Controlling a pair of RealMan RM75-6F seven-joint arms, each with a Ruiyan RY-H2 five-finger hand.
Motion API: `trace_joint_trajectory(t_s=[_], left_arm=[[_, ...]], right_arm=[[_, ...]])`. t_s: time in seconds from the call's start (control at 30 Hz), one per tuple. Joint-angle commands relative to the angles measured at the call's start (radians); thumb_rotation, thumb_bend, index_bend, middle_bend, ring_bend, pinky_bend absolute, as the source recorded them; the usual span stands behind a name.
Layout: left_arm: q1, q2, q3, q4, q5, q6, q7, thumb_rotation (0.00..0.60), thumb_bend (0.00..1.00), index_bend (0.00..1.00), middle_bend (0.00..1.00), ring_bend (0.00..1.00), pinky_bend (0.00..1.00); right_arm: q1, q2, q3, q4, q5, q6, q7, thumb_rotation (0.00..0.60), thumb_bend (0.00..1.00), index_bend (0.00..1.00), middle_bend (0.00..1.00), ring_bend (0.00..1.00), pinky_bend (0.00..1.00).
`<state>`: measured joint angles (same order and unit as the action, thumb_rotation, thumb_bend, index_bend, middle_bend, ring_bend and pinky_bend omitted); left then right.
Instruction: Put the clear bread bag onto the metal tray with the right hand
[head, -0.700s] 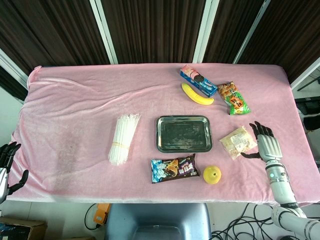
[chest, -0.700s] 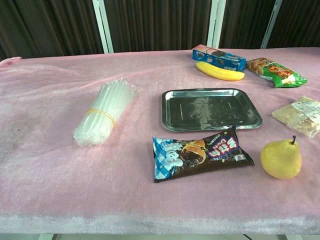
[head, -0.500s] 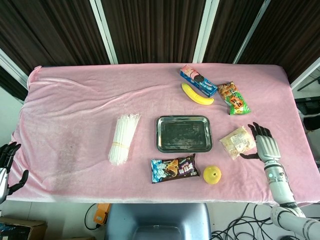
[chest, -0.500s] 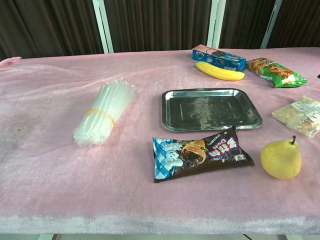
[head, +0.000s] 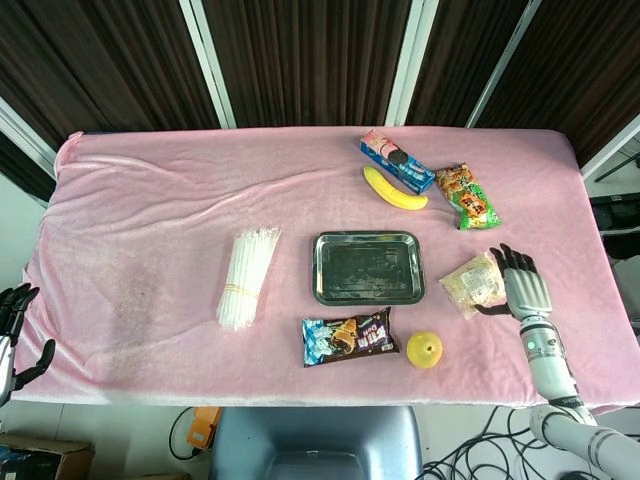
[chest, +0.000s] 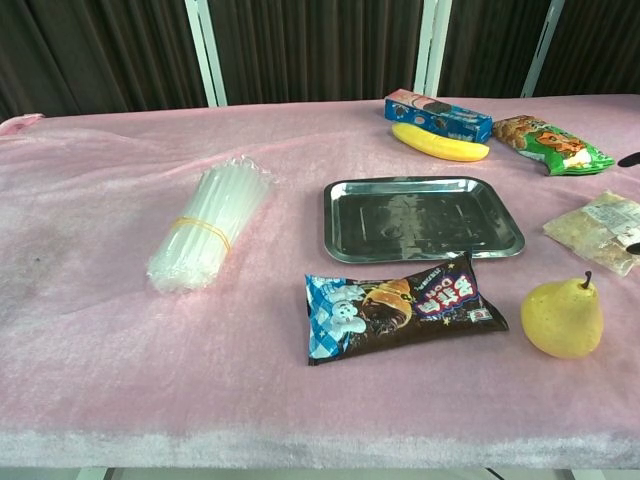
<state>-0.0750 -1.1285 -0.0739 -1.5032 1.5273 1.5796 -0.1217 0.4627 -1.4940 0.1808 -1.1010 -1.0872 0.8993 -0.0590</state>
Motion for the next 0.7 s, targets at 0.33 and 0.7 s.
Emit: trace_joint_trajectory(t_s=[0.33, 0.7], left_arm=[[0.006, 0.005, -0.005, 0.006, -0.004, 0.011, -0.026, 0.600, 0.41, 0.12, 0.09, 0.07, 0.34], [0.007, 0.005, -0.006, 0.006, -0.006, 0.009, -0.027, 0.600, 0.41, 0.12, 0.09, 0.07, 0.34]], right_arm=[[0.032, -0.118, 0.007, 0.145, 0.022, 0.015, -0.124, 0.600, 0.13, 0.28, 0.29, 0.40, 0.45], [0.068, -0.204, 0.036, 0.250, 0.042, 0.011, -0.160, 0.600, 0.65, 0.71, 0.52, 0.64, 0.73]])
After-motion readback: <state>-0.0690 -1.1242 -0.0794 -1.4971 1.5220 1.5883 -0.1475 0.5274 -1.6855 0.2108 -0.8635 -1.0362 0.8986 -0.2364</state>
